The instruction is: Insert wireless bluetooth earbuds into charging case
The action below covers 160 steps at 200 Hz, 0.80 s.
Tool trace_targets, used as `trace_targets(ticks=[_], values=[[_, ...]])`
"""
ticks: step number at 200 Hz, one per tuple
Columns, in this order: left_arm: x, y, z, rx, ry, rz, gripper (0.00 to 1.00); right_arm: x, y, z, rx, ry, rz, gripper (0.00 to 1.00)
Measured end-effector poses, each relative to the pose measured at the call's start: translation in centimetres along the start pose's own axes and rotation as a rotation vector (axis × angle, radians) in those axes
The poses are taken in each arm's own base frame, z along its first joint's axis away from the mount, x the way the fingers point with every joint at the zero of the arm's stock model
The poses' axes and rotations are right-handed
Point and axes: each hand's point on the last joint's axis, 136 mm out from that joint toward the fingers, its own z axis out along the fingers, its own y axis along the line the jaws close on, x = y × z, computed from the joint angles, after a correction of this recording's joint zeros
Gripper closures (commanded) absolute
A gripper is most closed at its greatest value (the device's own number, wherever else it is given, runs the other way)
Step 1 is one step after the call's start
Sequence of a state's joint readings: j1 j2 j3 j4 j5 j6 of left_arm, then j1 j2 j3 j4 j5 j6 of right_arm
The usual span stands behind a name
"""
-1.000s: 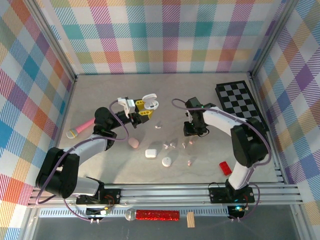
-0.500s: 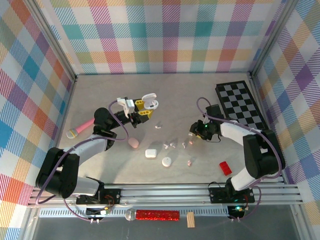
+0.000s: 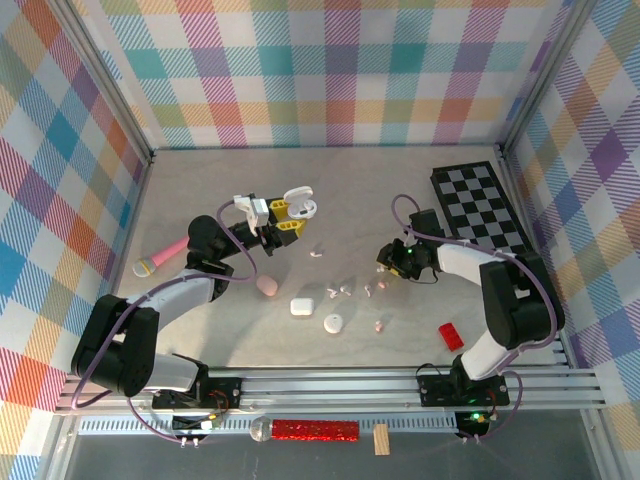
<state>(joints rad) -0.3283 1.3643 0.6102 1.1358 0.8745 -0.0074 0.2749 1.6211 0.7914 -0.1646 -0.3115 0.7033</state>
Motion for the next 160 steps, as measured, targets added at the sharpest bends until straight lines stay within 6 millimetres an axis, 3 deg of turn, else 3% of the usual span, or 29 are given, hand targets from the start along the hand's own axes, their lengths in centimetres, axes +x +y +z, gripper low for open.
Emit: trace_targets(ticks=[57, 130, 160], values=[[0.0, 0.0, 0.0, 0.000, 0.000, 0.000, 0.62, 0.1, -0.4, 0.7, 0.005, 0.014, 0.005, 0.66], [0.0, 0.0, 0.0, 0.000, 0.000, 0.000, 0.62, 0.2, -0.3, 1.3, -0.022, 0.039, 0.010, 0.81], [-0.1, 0.0, 0.0, 0.001, -0.005, 0.006, 0.62, 0.2, -0.1, 1.4, -0.035, 0.041, 0.003, 0.82]])
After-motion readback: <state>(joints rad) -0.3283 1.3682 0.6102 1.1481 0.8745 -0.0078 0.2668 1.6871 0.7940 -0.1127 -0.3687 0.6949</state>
